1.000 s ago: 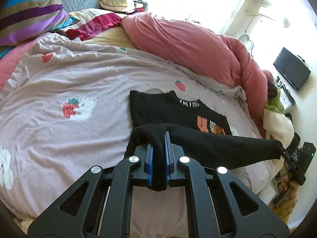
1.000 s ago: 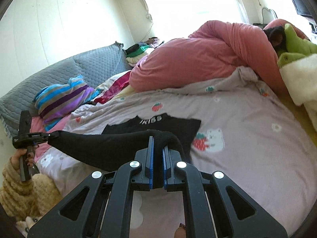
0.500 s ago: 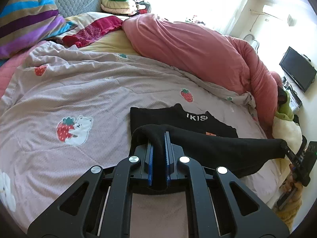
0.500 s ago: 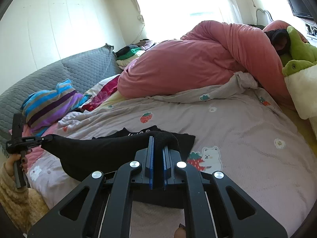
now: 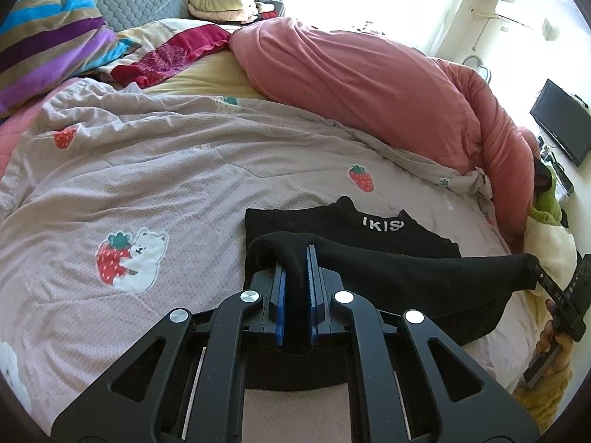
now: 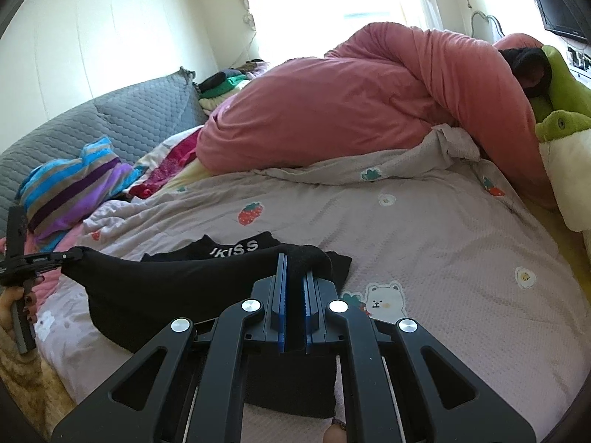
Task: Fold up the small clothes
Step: 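Lift the hem with both grippers and fold it over toward the collar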
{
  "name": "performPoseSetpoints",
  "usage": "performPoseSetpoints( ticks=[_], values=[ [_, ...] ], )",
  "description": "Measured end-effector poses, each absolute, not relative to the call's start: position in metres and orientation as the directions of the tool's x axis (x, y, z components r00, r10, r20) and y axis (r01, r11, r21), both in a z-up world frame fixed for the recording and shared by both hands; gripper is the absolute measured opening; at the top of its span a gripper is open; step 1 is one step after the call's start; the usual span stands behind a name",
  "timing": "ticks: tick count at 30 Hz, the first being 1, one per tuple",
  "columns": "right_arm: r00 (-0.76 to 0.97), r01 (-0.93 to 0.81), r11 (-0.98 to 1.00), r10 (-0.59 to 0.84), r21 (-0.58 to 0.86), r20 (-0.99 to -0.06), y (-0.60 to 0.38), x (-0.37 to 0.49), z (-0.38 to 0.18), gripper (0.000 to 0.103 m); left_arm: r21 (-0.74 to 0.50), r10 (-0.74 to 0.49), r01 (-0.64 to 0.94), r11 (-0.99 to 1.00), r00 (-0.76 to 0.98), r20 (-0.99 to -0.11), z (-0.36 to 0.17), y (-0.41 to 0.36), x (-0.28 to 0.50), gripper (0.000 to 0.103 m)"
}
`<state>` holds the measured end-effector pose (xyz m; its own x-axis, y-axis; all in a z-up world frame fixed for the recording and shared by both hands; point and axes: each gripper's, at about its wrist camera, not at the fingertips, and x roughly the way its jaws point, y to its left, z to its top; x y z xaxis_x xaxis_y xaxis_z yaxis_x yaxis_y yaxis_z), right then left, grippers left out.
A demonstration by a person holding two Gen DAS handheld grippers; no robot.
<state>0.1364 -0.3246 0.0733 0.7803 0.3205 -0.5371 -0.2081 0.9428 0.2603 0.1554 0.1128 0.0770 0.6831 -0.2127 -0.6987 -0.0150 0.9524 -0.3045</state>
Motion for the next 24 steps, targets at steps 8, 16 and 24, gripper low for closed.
performPoseSetpoints(
  ticks=[8, 16, 24],
  values=[
    [0.756, -0.175, 0.953, 0.292, 0.248, -0.586, -0.320, 0.155, 0.052, 0.006, -0.306, -0.215, -0.021, 0.952, 0.665, -0.716, 0.057, 0.115, 0.175, 0.003],
    [0.719, -0.138, 0.962, 0.261, 0.236, -0.644, -0.315, 0.174, 0.023, 0.006, -0.301, -0.215, -0.030, 0.953, 0.635, -0.742, 0.032, 0.119, 0.190, 0.004],
    [0.701, -0.085, 0.971, 0.217, 0.223, -0.679, -0.311, 0.185, 0.004, 0.022, -0.260, -0.171, -0.045, 0.964, 0.645, -0.745, 0.024, 0.122, 0.195, 0.024]
  ],
)
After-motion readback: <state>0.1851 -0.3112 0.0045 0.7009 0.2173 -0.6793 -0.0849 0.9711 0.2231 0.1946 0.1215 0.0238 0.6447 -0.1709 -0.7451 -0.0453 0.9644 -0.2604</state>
